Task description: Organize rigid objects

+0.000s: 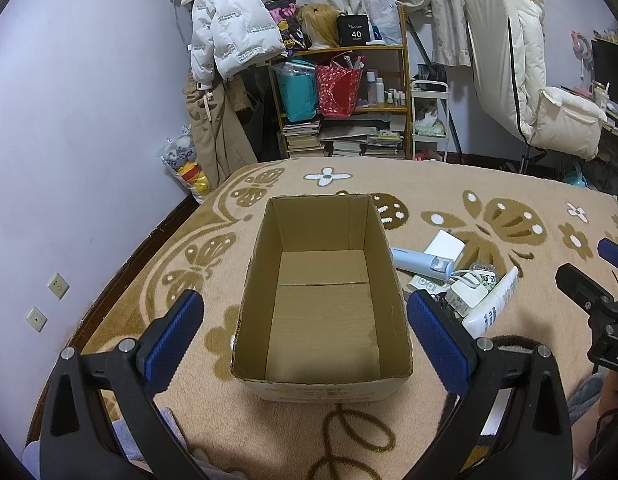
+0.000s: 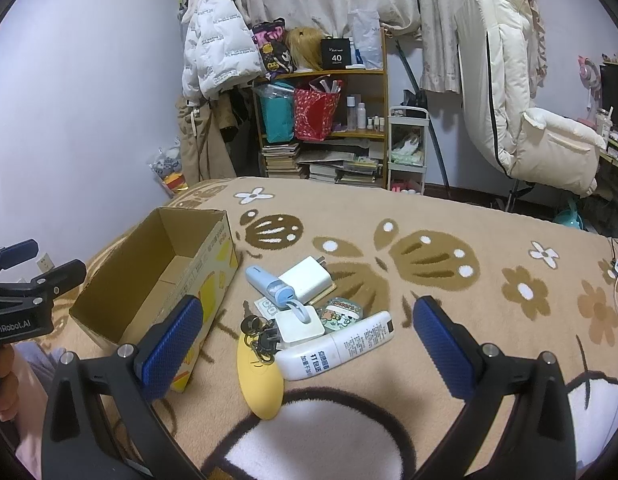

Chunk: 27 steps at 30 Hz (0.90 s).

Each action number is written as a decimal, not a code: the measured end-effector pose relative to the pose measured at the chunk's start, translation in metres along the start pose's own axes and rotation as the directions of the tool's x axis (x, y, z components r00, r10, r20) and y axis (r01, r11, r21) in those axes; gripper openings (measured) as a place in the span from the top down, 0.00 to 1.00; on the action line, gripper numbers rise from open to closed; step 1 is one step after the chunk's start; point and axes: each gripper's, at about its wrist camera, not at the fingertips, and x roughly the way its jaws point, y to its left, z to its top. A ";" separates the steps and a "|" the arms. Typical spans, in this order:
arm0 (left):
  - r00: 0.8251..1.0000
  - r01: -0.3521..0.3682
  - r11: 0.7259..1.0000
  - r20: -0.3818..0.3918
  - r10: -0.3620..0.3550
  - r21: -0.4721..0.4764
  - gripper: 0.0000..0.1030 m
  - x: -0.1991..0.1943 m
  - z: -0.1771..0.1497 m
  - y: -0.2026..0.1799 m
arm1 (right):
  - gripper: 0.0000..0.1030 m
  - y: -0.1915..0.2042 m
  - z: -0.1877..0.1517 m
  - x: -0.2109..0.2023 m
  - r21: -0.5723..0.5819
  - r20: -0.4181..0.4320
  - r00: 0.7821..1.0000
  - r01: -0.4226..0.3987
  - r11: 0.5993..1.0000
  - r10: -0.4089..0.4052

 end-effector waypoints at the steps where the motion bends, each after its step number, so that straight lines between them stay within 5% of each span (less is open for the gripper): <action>1: 1.000 0.000 1.000 -0.001 0.000 0.000 0.02 0.000 0.000 0.000 | 0.00 0.000 0.000 0.000 0.000 0.000 1.000 0.000 1.000 0.000; 27: 0.995 -0.013 1.000 -0.099 0.014 0.018 0.02 0.025 0.026 0.012 | 0.00 0.018 0.018 0.025 -0.046 -0.093 0.994 -0.064 0.997 0.060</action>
